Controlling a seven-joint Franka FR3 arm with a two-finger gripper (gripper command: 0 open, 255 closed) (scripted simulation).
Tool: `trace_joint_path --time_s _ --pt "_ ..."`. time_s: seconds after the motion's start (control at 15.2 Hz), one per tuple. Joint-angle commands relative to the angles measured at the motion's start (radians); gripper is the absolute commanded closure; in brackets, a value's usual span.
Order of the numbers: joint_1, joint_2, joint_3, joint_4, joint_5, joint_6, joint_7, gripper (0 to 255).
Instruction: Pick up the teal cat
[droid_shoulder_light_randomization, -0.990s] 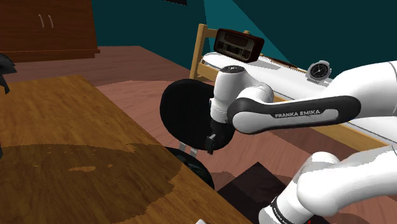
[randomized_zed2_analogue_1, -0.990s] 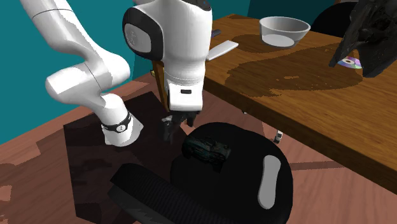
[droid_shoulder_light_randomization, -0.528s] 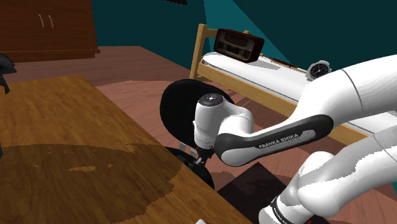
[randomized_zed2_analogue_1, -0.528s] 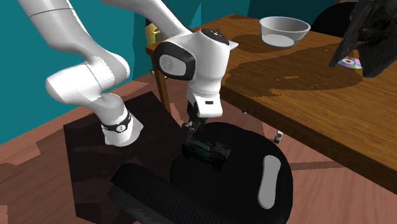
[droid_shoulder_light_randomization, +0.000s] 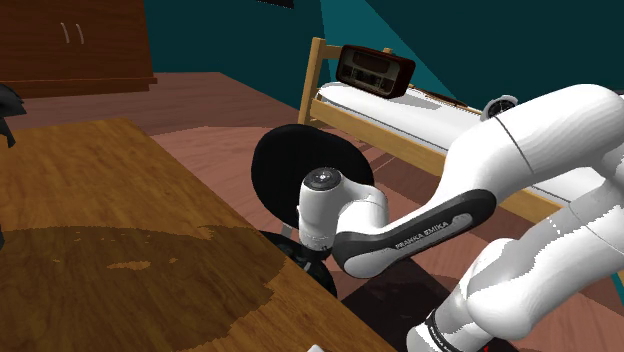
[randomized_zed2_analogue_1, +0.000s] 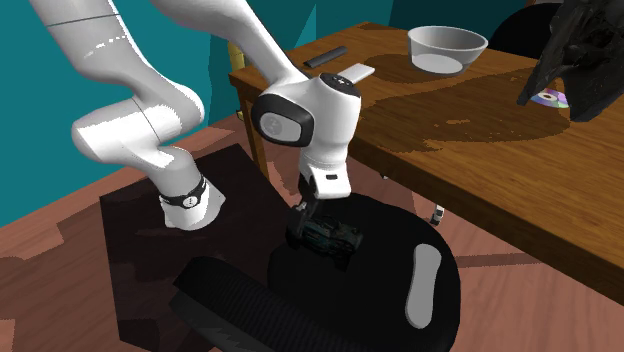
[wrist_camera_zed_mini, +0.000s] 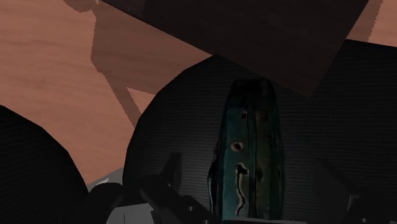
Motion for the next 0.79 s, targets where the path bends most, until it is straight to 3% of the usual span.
trace_joint_path --time_s 0.0,0.07,0.13,0.73 --pt "-0.005 0.014 0.003 -0.004 -0.011 0.017 0.009 0" --pt "-0.004 0.014 0.003 -0.004 -0.011 0.017 0.009 0" --pt "-0.005 0.015 0.003 -0.002 -0.011 0.016 0.010 255" --pt "-0.005 0.014 0.003 -0.004 -0.011 0.017 0.009 255"
